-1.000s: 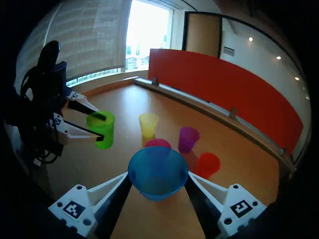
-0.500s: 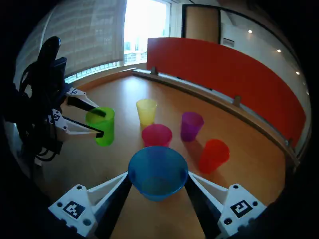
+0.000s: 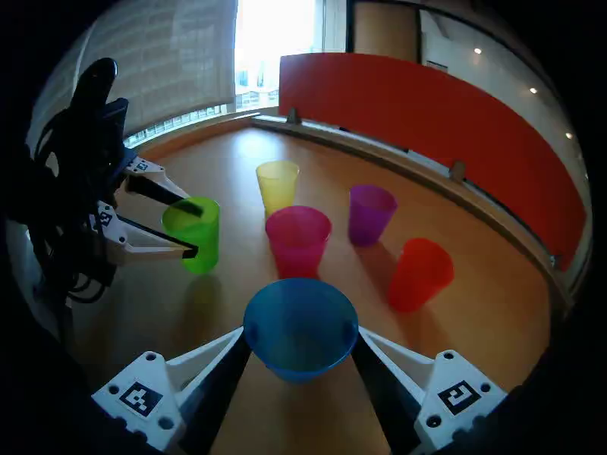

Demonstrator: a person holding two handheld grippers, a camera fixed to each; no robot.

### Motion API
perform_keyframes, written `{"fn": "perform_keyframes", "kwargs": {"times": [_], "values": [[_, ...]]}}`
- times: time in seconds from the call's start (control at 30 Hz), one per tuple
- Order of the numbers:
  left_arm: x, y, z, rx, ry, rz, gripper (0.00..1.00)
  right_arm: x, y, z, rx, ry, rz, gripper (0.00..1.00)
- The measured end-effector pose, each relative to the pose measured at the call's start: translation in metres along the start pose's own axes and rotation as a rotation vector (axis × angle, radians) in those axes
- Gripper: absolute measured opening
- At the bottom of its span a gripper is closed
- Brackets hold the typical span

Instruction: Pour water

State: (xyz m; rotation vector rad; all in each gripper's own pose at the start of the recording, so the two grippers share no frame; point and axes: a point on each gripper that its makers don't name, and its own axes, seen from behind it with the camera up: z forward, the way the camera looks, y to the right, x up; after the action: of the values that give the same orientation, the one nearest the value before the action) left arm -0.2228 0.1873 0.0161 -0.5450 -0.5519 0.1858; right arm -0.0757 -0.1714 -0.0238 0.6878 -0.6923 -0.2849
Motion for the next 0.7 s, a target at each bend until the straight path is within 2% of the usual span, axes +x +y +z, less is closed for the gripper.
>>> {"fn": "perform_keyframes", "kwargs": {"times": [0.37, 0.7], "values": [[-0.009, -0.002, 0.012, 0.002, -0.023, 0.002, 0.86, -0.013, 0.001, 0.009, -0.003, -0.020, 0.000, 0.90], [-0.011, 0.000, 0.015, 0.000, -0.024, 0.008, 0.86, -0.016, -0.001, 0.013, 0.004, -0.027, -0.003, 0.90]]}}
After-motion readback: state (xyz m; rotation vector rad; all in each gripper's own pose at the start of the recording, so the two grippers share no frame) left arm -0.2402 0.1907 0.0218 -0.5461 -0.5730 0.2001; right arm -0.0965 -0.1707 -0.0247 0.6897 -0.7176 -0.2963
